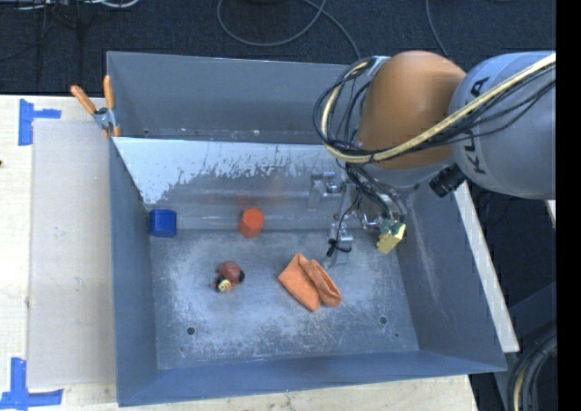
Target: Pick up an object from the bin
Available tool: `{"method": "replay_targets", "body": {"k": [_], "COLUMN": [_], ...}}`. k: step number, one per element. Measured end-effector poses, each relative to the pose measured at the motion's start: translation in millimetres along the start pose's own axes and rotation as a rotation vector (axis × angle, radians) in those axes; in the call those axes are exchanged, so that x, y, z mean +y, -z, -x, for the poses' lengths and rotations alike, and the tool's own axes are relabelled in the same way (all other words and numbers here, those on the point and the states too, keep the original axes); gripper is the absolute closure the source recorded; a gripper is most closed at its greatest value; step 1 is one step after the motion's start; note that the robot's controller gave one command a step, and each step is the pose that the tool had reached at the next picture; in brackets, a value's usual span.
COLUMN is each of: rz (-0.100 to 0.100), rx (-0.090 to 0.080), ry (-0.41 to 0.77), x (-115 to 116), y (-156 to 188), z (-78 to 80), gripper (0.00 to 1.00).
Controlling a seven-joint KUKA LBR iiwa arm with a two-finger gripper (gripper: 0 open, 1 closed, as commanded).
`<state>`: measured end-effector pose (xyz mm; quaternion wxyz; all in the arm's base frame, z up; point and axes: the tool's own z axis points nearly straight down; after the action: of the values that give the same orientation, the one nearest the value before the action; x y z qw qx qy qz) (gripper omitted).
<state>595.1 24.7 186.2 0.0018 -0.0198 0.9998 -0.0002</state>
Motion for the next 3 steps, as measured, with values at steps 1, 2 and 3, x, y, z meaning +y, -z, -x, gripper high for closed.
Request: {"method": "replay_targets", "body": {"k": [1, 2, 3], "rz": [0.002, 0.001, 0.003], "rx": [0.006, 0.002, 0.005], "ry": [0.038, 0.059, 0.276], "x": [3.0, -18.8, -26.1], "y": [-60.7, -102.2, -116.1], "z": [-24.2, -33.8, -20.9], "gripper": [0.00, 0.00, 1.00]}}
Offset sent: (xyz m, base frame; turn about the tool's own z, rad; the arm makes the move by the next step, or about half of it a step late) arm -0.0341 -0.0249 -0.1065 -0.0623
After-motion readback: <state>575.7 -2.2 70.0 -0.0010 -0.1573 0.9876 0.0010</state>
